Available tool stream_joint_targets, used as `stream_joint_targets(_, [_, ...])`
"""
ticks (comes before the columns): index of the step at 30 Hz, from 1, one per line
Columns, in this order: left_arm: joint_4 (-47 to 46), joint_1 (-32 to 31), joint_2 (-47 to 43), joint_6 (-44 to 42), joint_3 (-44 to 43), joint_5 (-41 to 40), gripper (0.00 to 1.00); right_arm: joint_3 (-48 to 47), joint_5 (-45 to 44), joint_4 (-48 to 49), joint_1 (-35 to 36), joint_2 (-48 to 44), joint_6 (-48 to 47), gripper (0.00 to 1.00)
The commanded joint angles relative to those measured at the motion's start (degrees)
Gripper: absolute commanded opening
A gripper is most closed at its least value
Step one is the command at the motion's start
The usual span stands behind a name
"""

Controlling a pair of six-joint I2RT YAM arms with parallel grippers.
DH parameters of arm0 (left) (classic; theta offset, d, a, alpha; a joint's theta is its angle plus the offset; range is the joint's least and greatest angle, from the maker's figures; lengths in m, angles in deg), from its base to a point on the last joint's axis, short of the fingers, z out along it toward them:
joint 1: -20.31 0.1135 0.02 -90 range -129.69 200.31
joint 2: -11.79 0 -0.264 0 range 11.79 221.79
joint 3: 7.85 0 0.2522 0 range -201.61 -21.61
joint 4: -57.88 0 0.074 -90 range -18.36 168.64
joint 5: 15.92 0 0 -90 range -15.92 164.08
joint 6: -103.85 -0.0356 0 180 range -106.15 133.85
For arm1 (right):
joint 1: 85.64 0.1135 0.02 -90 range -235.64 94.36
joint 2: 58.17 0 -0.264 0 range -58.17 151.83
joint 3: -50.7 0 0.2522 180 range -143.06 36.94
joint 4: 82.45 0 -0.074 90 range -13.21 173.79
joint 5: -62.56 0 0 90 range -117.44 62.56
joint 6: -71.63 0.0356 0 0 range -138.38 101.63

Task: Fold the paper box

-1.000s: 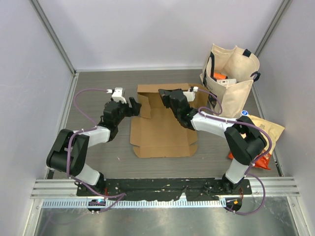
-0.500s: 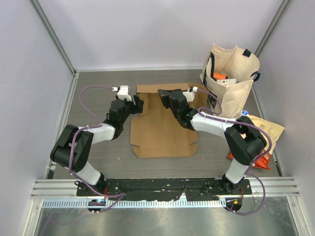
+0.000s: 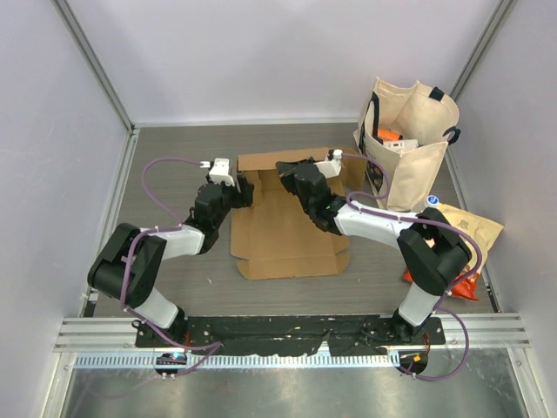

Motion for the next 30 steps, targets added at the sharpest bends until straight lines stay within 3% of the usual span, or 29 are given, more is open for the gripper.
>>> stream_joint_targets(1, [-6.0,-0.1,-2.6,-0.5,2.7,0.7,0.69,1.1,-5.0,-3.6,0.4,-1.4,-9.0,0.01])
stream_joint_targets(8, [-3.0,0.7,-2.4,-2.3,0.6,1.7,0.73,0.3,-4.4,-2.7,0.3,-1.5,-9.4,0.01])
stream_joint_targets(12, [-1.8,1.3,-0.1,-3.1,-3.7,2.0,0.66,0.2,-2.7,-2.9,0.0,-1.2,-7.2,0.01])
stream_joint_targets(17, [1.4,1.2,3.6,-2.8,-8.9,1.9,0.49,-1.3,-1.2,-5.4,-0.2,-0.7,-2.2,0.01])
stream_joint_targets(20, [2.1,0.2,5.1,-1.8,-10.7,-2.3,0.34,-2.2,-0.4,-6.7,-0.2,-0.1,0.0,0.02])
stream_joint_targets(21, [2.1,-0.7,5.3,-2.2,-11.2,-7.4,0.28,-2.3,0.1,-7.0,-0.2,0.0,0.5,0.01])
stream_joint_targets(25, [6.7,-6.5,7.4,-6.7,-14.4,-22.4,0.15,-2.8,0.6,-7.9,-0.2,0.4,3.4,0.02])
stream_joint_targets(28, [6.8,-7.5,8.7,-6.8,-14.3,-26.9,0.1,-3.0,1.6,-8.2,-0.2,0.7,5.2,0.01])
stream_joint_targets(30, [7.1,-9.1,10.0,-7.6,-14.4,-31.6,0.0,-2.7,1.8,-8.1,-0.2,0.7,6.2,0.01])
